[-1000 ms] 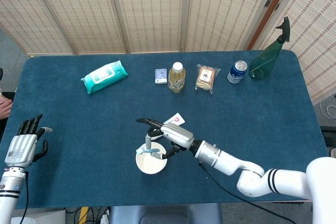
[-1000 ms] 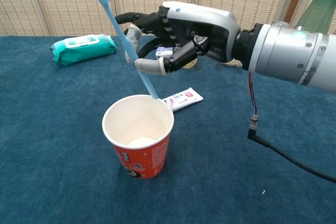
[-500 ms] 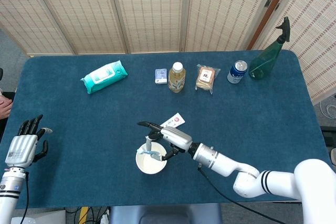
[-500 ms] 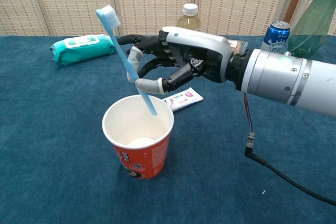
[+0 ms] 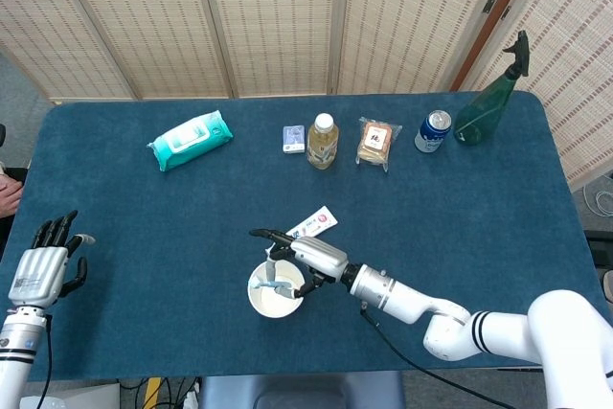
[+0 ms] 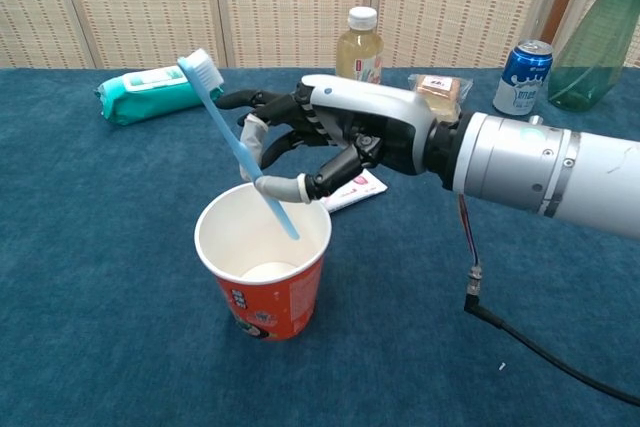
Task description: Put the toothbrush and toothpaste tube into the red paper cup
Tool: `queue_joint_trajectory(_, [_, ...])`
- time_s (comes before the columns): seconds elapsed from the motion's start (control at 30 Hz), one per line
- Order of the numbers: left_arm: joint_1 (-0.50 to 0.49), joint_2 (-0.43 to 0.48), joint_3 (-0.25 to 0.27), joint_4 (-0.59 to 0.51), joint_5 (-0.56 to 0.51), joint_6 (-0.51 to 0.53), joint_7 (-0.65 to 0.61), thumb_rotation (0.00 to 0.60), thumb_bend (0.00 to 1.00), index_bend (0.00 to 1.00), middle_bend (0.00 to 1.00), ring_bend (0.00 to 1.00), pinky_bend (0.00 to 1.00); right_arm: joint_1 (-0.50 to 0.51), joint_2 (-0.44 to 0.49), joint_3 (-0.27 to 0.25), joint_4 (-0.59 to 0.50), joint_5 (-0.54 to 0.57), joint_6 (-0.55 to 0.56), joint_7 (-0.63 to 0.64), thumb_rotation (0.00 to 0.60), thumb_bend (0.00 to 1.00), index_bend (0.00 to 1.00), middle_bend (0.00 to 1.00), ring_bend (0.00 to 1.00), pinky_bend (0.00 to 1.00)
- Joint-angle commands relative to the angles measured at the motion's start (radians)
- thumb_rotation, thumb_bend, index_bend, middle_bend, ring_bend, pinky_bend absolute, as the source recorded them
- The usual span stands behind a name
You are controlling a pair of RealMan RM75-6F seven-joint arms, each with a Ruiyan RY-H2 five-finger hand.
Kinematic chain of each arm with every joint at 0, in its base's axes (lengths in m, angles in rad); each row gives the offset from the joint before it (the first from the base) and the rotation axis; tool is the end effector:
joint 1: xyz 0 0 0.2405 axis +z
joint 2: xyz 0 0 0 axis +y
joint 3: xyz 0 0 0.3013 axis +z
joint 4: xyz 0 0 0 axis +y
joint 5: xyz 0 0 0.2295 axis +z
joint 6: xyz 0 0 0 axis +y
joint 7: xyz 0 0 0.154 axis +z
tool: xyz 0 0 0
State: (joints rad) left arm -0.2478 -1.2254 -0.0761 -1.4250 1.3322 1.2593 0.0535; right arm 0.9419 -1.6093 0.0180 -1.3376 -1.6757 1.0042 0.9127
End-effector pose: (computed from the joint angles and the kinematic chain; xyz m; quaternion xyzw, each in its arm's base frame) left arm -0.3873 0.2656 0.1258 -0.6243 -0.3986 -0.3162 0.5928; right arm -0.0959 -0.3608 -0.0776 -0.6875 0.5400 -0.4855 0.0078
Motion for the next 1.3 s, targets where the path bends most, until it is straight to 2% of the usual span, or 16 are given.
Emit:
queue_joint_trajectory(0.03, [0.001,0.000,0.000,0.000,-0.001,0.000,0.000,0.600,0.60,0.33,0.00,0.00,0.00,0.001,0.000,-0.003,0.002,-0.001,-0.002,0.002,0.600,0.26,0.59,0.03,0.00,0.23])
queue_joint_trajectory(0.23, [0.002,-0.001,0.000,0.000,0.000,0.001,0.001,0.600,0.60,0.33,0.00,0.00,0.00,0.003,0.001,-0.009,0.004,-0.003,-0.002,0.007,0.600,0.17,0.53,0.02,0.00,0.23])
queue_joint_trajectory(0.47, [0.002,-0.002,-0.002,-0.002,0.001,0.003,0.004,0.600,0.60,0.33,0.00,0.00,0.00,0.003,0.016,-0.011,-0.008,-0.004,0.008,0.018,0.600,0.13,0.48,0.02,0.00,0.23])
queue_joint_trajectory(0.73, [0.000,-0.002,-0.002,-0.008,0.000,0.001,0.014,0.600,0.60,0.33,0.00,0.00,0.00,-0.005,0.071,0.011,-0.052,-0.009,0.054,-0.019,0.600,0.13,0.48,0.02,0.00,0.23])
queue_joint_trajectory(0.93, [-0.002,0.000,-0.004,-0.014,0.003,0.001,0.018,0.600,0.60,0.33,0.00,0.00,0.00,-0.008,0.150,0.046,-0.086,0.034,0.038,-0.148,0.600,0.13,0.48,0.02,0.00,0.23])
queue_joint_trajectory(1.07, [-0.005,0.000,-0.006,-0.014,0.004,0.000,0.018,0.600,0.60,0.33,0.00,0.00,0.00,0.007,0.208,0.071,-0.101,0.096,-0.040,-0.287,0.600,0.13,0.48,0.02,0.00,0.23])
queue_joint_trajectory(1.3, [-0.009,-0.003,-0.008,-0.013,0.007,-0.001,0.018,0.600,0.60,0.33,0.00,0.00,0.00,0.042,0.245,0.103,-0.101,0.214,-0.177,-0.540,0.600,0.13,0.44,0.00,0.00,0.22])
